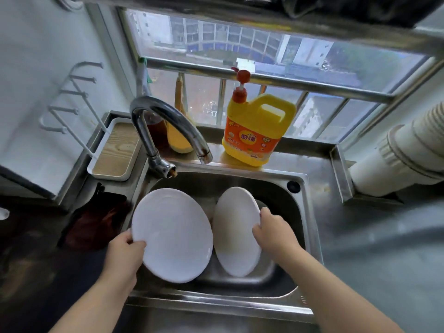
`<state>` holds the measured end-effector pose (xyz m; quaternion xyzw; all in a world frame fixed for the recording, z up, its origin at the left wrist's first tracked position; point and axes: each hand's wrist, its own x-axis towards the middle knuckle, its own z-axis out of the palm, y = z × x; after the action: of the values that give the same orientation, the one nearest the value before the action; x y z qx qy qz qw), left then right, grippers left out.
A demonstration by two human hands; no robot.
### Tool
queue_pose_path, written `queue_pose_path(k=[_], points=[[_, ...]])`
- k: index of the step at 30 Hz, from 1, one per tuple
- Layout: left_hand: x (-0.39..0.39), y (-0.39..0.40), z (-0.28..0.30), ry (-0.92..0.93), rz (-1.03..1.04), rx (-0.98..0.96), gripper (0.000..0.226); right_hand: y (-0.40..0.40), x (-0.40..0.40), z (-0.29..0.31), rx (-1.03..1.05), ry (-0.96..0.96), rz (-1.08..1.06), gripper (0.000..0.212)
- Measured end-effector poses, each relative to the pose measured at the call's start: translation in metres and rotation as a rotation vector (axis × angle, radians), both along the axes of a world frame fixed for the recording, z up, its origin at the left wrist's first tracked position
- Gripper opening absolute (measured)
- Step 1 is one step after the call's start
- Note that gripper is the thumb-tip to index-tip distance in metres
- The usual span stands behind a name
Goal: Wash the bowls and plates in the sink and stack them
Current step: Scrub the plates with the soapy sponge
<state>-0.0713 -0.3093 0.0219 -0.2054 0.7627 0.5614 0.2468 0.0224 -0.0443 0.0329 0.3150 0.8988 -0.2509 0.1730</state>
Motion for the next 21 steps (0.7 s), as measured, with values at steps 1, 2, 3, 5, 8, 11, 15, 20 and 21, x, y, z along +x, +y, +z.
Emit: queue_pose_path(k=[1,2,3,5,8,11,15,20,21], points=[[-0.002,0.002,-0.001,-0.007,0.003,0.0,0.043,0.001,0.002,0.004,0.023,-0.006,-0.005,0.005],[-0.003,0.003,-0.002,-0.013,-0.003,0.008,0.043,0.003,0.005,0.007,0.04,-0.011,-0.016,0.009],[-0.004,0.006,-0.003,-0.024,-0.008,0.008,0.041,0.005,0.009,0.011,0.053,-0.01,-0.028,0.015],[-0.008,0.01,-0.009,-0.052,-0.018,-0.01,0.037,0.009,0.017,0.016,0.084,0.007,-0.04,0.024],[-0.014,0.016,-0.025,-0.084,-0.008,-0.035,0.034,0.015,0.028,0.02,0.138,0.057,-0.049,0.021],[-0.018,0.024,-0.038,-0.1,0.008,-0.073,0.032,0.019,0.036,0.023,0.177,0.1,-0.076,0.019],[-0.022,0.037,-0.055,-0.129,0.078,-0.067,0.041,0.024,0.049,0.025,0.176,0.162,-0.157,0.021],[-0.031,0.049,-0.076,-0.199,0.094,-0.058,0.044,0.024,0.059,0.026,0.088,0.196,-0.279,0.018],[-0.033,0.051,-0.08,-0.212,0.1,-0.046,0.048,0.023,0.06,0.025,0.077,0.206,-0.296,0.018]])
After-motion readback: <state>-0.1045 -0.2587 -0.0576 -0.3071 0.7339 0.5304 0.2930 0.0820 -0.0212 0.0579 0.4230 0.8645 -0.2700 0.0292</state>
